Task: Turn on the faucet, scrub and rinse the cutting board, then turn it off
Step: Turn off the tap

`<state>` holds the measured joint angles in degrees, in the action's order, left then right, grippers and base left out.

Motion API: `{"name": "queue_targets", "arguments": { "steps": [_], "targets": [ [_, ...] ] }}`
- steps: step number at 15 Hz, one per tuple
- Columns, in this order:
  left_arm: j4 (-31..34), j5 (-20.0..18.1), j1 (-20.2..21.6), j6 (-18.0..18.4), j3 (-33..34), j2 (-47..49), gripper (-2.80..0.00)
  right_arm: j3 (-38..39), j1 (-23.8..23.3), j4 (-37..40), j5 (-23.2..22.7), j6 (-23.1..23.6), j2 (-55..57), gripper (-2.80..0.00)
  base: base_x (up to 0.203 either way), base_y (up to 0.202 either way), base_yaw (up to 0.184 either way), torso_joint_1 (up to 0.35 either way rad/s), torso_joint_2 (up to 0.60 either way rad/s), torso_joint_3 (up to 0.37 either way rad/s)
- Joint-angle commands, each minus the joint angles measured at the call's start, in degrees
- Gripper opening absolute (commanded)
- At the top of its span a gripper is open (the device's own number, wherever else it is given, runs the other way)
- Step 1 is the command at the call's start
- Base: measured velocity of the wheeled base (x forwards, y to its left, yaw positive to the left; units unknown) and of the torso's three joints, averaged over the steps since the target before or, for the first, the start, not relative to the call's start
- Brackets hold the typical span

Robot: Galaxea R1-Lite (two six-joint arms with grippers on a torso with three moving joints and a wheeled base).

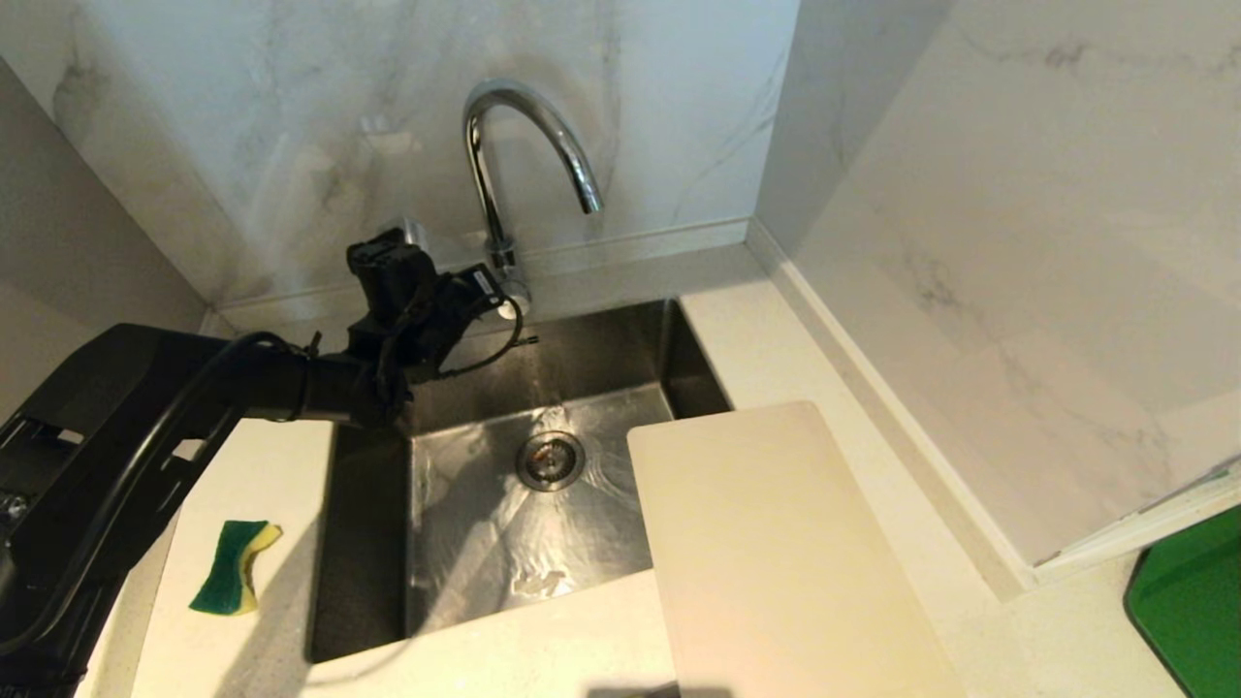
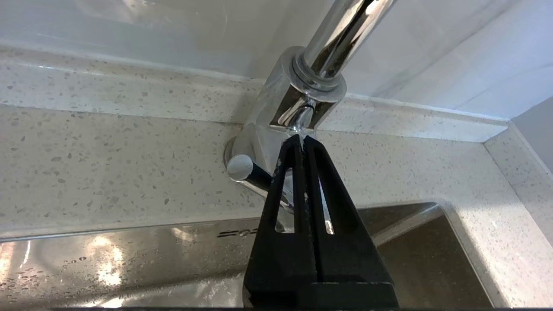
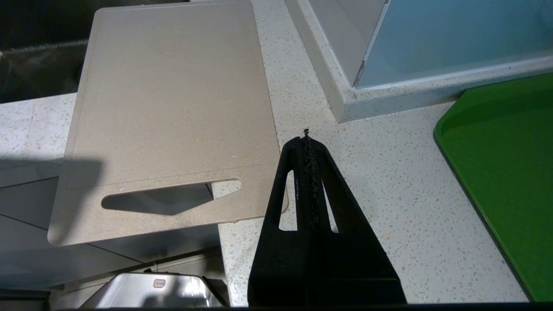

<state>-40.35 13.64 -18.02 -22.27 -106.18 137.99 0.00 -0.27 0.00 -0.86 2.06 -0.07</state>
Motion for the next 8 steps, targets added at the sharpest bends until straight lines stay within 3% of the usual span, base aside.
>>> {"name": "queue_targets", "arguments": {
  "steps": [1, 8],
  "targets": [
    [-0.1, 0.2, 0.0, -0.1, -0.3, -0.1, -2.80, 0.0, 0.0, 0.0, 0.0, 0.0, 0.1, -2.80, 0.000, 0.000, 0.000, 0.000, 0.00, 0.000],
    [0.8, 0.4, -0.8, -0.2, -0.3, -2.3, -2.80, 0.0, 0.0, 0.0, 0.0, 0.0, 0.1, -2.80, 0.000, 0.000, 0.000, 0.000, 0.00, 0.000]
  ]
}}
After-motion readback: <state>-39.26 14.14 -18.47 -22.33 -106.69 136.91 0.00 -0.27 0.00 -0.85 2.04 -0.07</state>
